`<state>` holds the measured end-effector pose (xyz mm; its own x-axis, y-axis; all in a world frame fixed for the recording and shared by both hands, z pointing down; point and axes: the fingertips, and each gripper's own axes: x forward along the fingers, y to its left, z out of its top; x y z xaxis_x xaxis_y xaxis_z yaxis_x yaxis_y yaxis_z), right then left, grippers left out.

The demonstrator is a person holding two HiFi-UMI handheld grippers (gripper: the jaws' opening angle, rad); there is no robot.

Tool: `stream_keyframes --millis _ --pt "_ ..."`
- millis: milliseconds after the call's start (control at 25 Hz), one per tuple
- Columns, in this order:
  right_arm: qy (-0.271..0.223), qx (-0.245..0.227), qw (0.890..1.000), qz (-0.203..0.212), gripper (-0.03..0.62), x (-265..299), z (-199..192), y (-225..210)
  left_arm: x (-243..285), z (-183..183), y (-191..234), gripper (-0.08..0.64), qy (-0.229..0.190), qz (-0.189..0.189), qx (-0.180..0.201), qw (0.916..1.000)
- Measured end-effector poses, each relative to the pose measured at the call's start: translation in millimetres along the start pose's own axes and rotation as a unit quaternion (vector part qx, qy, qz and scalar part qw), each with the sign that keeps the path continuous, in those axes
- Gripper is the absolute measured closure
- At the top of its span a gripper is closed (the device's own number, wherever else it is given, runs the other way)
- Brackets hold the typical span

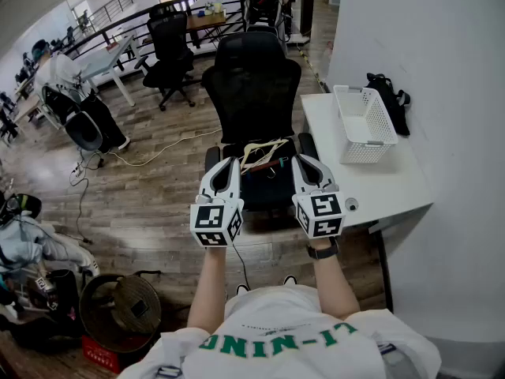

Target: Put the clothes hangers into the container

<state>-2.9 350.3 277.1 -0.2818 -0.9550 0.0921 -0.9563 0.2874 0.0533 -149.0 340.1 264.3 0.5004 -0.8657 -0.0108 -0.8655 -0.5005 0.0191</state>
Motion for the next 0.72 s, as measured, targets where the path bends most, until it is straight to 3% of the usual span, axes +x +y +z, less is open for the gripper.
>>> stream_keyframes --millis 120,440,720 --pt "0.004 -0.002 1.0 -0.009 0.575 -6.7 3.1 -21.6 7.6 -0.5 -18.2 0.555 0.001 0.005 -0.004 1.0" --pt "0.013 0.009 0.999 0.041 0.575 -24.6 -9.0 -45.8 23.3 -11.2 -70.9 0.555 0.006 0.006 0.0 1.0" --pt "0.045 0.025 0.996 0.077 0.575 8.3 -43.8 -49.6 57.1 -41.0 -63.3 0.555 0.035 0.016 -0.002 0.9993"
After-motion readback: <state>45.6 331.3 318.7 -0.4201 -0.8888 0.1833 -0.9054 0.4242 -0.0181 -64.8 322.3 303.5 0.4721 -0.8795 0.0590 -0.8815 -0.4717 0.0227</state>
